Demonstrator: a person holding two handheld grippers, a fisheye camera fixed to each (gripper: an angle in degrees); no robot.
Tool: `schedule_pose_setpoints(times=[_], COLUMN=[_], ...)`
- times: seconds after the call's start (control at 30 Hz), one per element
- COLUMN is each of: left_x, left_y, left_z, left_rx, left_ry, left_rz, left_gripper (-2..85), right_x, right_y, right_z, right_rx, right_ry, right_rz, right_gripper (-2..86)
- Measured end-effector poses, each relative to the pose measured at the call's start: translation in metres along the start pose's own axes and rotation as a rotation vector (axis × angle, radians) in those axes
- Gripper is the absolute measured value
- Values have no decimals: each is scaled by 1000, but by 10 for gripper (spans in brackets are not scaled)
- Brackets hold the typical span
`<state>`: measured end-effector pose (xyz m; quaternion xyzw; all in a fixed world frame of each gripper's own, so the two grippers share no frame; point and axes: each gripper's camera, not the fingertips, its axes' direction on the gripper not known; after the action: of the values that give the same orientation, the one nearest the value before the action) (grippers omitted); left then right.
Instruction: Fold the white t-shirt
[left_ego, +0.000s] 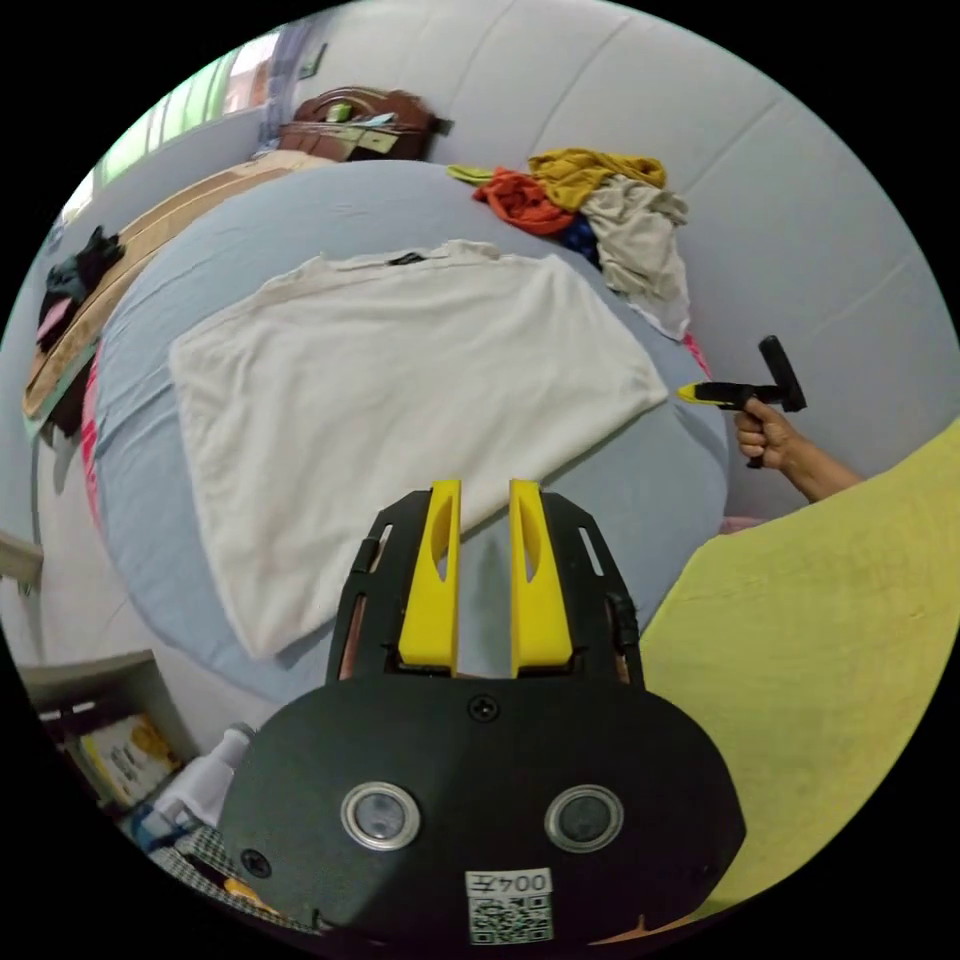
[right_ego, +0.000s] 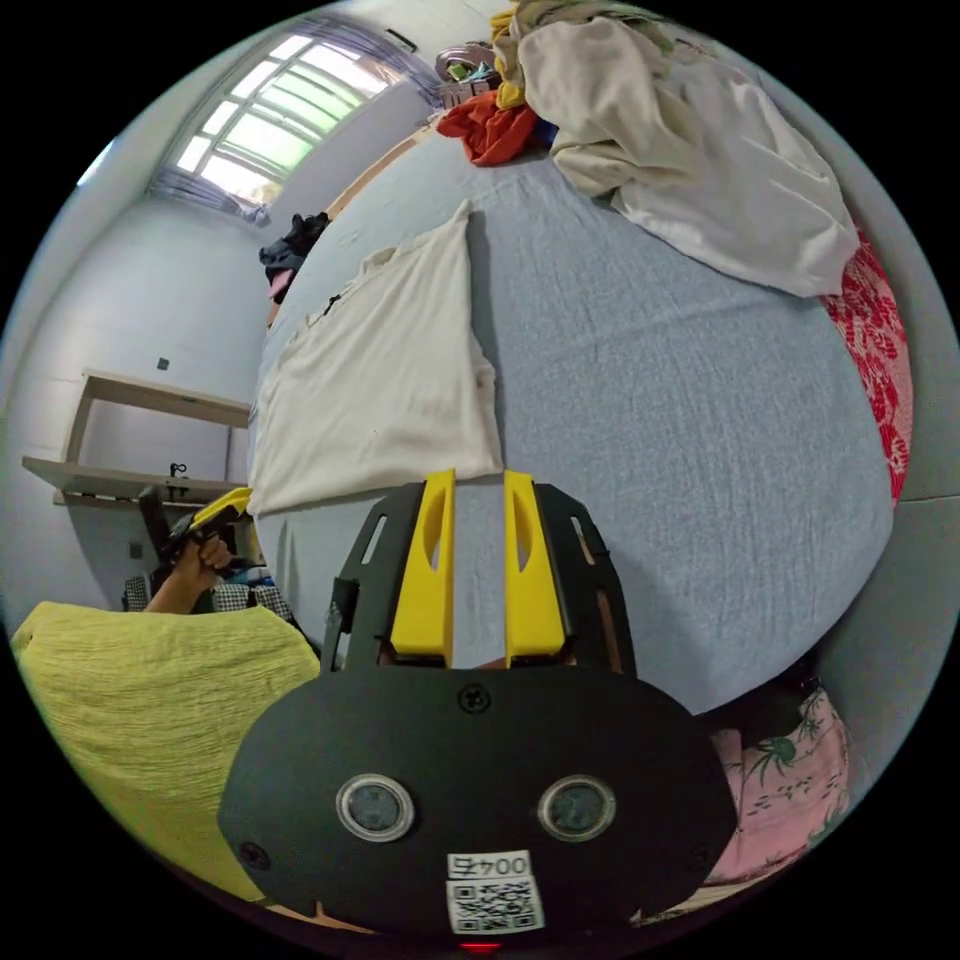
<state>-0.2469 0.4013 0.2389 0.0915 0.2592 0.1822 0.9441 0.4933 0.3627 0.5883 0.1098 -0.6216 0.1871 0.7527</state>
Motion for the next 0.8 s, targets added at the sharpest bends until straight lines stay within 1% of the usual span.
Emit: schedule_pose_setpoints(times=[0.07, 0.13, 0.23, 0.37, 0.43, 0.8], left_x=[37, 66, 111, 168, 185, 242], left_y=[-32, -55, -92, -136, -151, -211], left_z=[23, 41, 72, 113, 128, 202], left_rx=[-6, -23, -47, -90, -105, -152], left_ry=[48, 76, 102, 51, 48, -55], left_rz=[95, 171, 292, 465, 504, 569], left_gripper=[78, 79, 85, 101, 106, 121], right_x=[14, 43, 70, 80, 81, 76], right_y=[3, 8, 14, 14, 14, 33], right_z=[-8, -18, -24, -24, -27, -26], right_rx=[15, 39, 52, 35, 36, 56], right_ry=[-45, -185, -310, -351, -355, -394], right_rz=[58, 188, 302, 336, 338, 372], right_gripper=[86, 92, 98, 106, 103, 96])
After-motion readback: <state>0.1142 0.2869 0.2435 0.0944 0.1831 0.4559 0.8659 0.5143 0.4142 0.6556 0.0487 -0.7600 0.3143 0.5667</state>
